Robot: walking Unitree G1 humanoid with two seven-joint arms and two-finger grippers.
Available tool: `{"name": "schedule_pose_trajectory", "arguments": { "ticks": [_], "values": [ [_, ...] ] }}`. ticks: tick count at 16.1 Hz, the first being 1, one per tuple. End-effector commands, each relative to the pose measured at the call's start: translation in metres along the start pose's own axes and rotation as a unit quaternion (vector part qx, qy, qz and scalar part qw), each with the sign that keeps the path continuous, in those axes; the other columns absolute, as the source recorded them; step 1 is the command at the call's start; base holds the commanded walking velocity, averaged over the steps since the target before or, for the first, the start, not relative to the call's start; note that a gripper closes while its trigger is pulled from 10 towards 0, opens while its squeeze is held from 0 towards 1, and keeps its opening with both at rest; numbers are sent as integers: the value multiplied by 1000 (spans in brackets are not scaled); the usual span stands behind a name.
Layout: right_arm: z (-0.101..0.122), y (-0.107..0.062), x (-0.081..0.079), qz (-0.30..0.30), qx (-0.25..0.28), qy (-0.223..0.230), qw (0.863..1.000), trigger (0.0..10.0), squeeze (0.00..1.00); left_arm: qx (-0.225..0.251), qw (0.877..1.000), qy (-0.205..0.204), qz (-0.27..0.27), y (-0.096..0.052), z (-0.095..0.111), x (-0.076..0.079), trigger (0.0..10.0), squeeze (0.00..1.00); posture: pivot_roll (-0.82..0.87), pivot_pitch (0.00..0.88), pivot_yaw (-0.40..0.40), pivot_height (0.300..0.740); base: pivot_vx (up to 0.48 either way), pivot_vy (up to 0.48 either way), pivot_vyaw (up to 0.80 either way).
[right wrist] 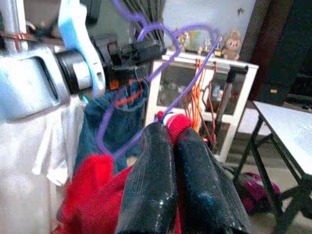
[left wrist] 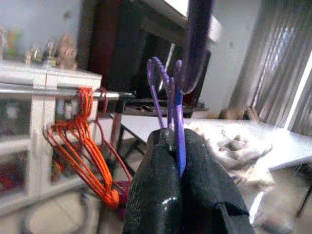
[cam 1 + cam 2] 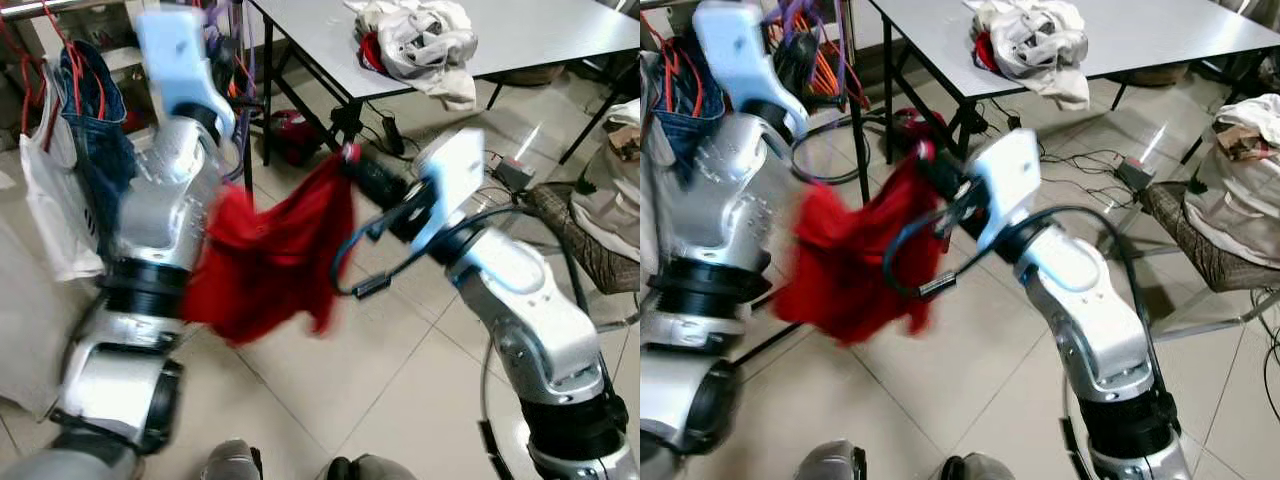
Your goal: Hang hanger
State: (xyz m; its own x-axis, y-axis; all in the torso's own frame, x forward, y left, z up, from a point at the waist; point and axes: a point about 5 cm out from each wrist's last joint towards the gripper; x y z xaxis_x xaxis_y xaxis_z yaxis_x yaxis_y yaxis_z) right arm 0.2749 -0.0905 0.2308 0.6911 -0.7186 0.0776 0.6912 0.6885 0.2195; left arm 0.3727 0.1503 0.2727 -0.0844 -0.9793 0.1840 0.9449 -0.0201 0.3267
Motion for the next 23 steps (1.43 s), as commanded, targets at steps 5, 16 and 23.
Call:
{"name": "schedule_pose_trajectory", "arguments": {
  "ticks": [5, 16, 23],
  "values": [
    [-27, -4, -31, 76, -92, -55, 991, 0, 0, -296, 933, 188, -80, -56, -98, -10, 10000, 0, 12, 41, -51, 740, 0, 0, 0],
    [-50, -13, -43, 56, -113, -25, 992, 0, 0, 75, 927, -315, 190, -29, -24, -43, 10000, 0, -2, 52, -59, 740, 0, 0, 0],
    [-54, -16, -61, 112, -120, -35, 986, 0, 0, 209, 604, -749, -172, -17, 75, 5, 10000, 0, -13, 54, -70, 740, 0, 0, 0]
  ]
}}
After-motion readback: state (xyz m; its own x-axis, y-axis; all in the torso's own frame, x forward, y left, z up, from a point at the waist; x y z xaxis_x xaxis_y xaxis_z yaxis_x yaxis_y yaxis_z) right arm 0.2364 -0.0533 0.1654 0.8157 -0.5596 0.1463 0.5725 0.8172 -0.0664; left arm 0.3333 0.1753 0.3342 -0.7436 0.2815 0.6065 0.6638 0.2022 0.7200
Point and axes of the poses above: a point about 5 cm out from each wrist's last joint towards the gripper, its own y axis pointing out of the wrist towards the gripper, its own z axis along the axis of the wrist's last joint, x = y × z, and after that the axes turned 1 degree about y, right-handed
